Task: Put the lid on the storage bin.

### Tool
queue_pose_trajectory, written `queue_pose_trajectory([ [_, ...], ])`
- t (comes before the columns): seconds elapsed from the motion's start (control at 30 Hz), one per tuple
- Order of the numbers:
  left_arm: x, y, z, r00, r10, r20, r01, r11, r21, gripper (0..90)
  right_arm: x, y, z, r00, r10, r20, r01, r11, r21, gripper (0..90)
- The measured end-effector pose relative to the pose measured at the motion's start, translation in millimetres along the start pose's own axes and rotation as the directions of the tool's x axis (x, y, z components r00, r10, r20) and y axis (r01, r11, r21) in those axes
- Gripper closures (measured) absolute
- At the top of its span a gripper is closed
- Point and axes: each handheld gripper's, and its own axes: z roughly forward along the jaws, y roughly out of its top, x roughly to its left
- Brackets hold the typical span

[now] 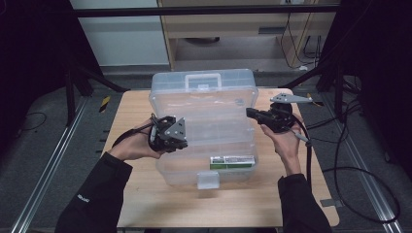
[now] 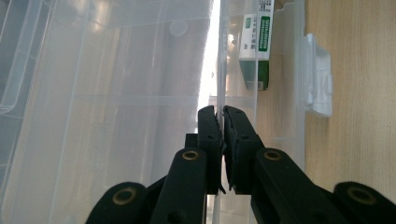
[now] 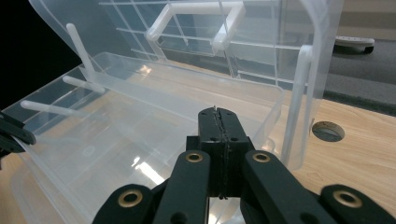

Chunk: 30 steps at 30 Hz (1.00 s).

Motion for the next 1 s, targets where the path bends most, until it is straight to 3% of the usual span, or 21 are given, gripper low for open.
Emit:
queue_pose_trajectory([
  [0.63,-5.0,-1.7,2.1,0.9998,0.019,0.003,-0.019,0.9998,0.0,83.9,-7.2,0.7,-3.4,0.999,0.008,0.045,-0.008,1.0,-0.004,90.0],
  [1.0,-7.4,-1.6,4.1,0.9997,0.026,0.006,-0.026,0.9997,0.002,82.2,-7.9,1.1,-10.0,0.9991,0.008,0.042,-0.007,1.0,-0.01,90.0],
])
